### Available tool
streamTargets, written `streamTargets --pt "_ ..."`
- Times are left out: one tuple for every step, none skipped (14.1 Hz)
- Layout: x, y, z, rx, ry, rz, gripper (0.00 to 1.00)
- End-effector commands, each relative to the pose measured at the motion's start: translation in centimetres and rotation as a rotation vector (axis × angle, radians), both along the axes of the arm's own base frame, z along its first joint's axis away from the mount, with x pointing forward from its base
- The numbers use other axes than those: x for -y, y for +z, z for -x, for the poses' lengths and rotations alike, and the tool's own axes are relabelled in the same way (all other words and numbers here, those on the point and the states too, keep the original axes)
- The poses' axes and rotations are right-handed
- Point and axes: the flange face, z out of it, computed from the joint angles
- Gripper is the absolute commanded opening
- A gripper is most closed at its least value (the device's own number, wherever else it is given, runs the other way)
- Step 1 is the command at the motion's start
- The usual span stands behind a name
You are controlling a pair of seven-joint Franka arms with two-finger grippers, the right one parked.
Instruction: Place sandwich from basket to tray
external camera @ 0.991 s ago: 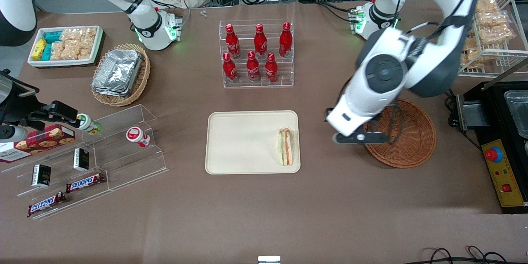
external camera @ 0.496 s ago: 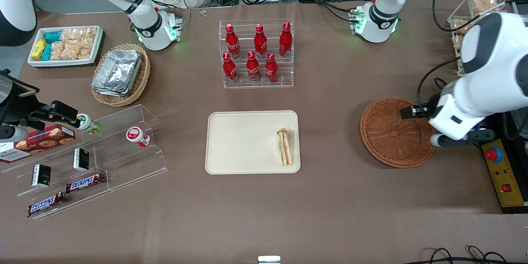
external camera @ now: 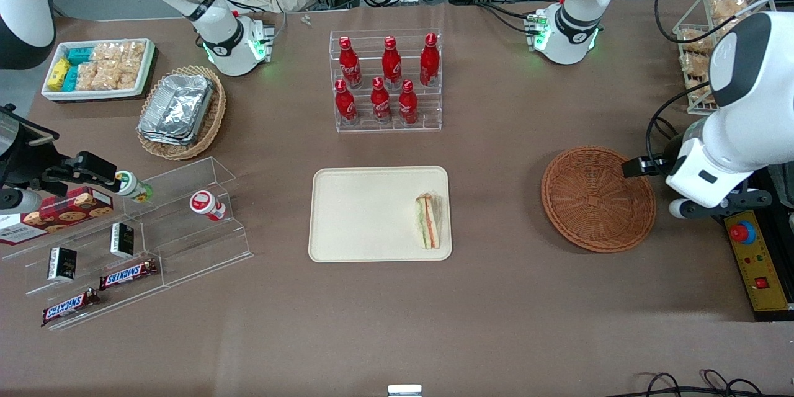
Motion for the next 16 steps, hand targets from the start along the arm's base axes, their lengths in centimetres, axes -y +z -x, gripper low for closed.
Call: streamTargets --pt "-1.8 1.1 0.9 -0.001 0.007 -0.007 1.0" --pt "-1.8 1.3 1.1 0.001 -0.001 -0.011 1.0" --pt "-2.0 1.4 1.2 0.002 -0.001 -0.02 1.0" --pt "-2.4 1.5 1.2 0.001 0.003 -0.016 1.0" --pt "-3.2 1.8 1.4 0.002 0.005 0.0 1.0" --pt "-3.6 2.1 1.7 0.003 -0.015 0.011 1.0" --pt "-4.1 2.3 2.1 0.013 -0.027 0.014 1.0" --pt "-4.4 2.2 2.5 0.027 -0.027 0.022 1.0" --pt "-4.7 2.2 3.2 0.056 -0.019 0.031 1.0" --pt "-4.7 1.9 3.7 0.082 -0.019 0.033 1.0" --pt "-5.2 1.9 3.7 0.087 -0.016 0.034 1.0" --pt "-5.2 2.0 3.5 0.09 -0.023 0.045 1.0" --pt "-5.4 2.3 3.5 0.095 -0.014 0.075 1.0" --pt "-5.4 2.8 3.3 0.102 -0.028 0.091 1.0" --pt "-5.5 2.8 3.1 0.091 -0.05 0.098 1.0" --pt "-5.6 3.1 3.1 0.074 -0.057 0.101 1.0"
